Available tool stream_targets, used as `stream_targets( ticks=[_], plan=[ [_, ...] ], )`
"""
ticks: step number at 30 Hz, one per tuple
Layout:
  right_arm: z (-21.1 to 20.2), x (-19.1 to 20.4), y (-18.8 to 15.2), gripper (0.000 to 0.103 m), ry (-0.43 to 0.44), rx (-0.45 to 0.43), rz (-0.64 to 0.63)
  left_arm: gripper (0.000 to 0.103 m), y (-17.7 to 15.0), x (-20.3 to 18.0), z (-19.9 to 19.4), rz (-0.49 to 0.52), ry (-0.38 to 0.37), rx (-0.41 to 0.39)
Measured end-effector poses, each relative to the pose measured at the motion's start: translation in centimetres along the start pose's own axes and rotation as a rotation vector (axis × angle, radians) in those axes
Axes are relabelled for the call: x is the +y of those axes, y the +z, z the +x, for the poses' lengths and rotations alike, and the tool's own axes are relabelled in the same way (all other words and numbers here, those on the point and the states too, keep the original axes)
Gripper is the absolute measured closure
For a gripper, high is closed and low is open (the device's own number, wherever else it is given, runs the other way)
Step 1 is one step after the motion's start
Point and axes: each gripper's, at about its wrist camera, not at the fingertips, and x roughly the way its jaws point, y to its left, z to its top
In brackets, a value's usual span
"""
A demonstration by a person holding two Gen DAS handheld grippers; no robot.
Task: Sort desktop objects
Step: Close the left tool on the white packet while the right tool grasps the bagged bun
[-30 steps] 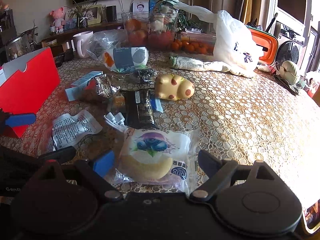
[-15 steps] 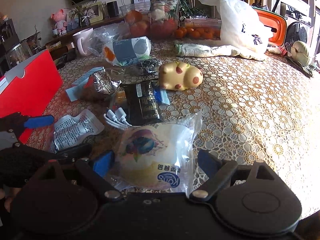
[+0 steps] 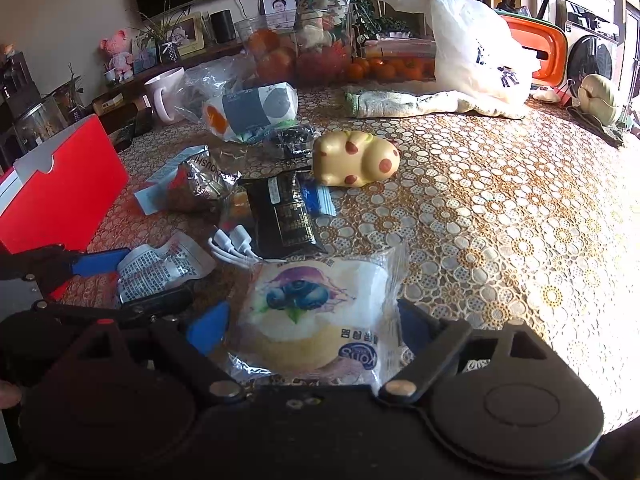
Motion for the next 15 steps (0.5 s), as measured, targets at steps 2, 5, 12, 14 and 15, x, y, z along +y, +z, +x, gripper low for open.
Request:
stream_targets(
  ticks=[2,5,12,14,15],
  plan=[
    [-0.3,0.0,0.1,0.018,-0.001,-0.013,0.001,0.031,0.0,0.0,-0.1,-0.011,0.004,0.003],
    [-0.7,-0.2,0.3,0.035,0.003,-0.018,0.006,0.033,0.1,0.1,-0.3,-0.035,0.003,0.007],
    [-1.1,-0.2,0.2,0.042,0.003,-0.011,0.004,0.033,0.3,-0.5,-1.3,-0.036,0.016,-0.003],
    [-1.4,-0.4,0.2,0.042,0.007,-0.012,0.016,0.034,0.3,-0.5,-1.7,-0.046,0.020,-0.009],
    [-1.5,-0.4,0.2,0.042,0.007,-0.011,0.019,0.034,0.3,-0.5,-1.8,-0.050,0.021,-0.011]
  ],
)
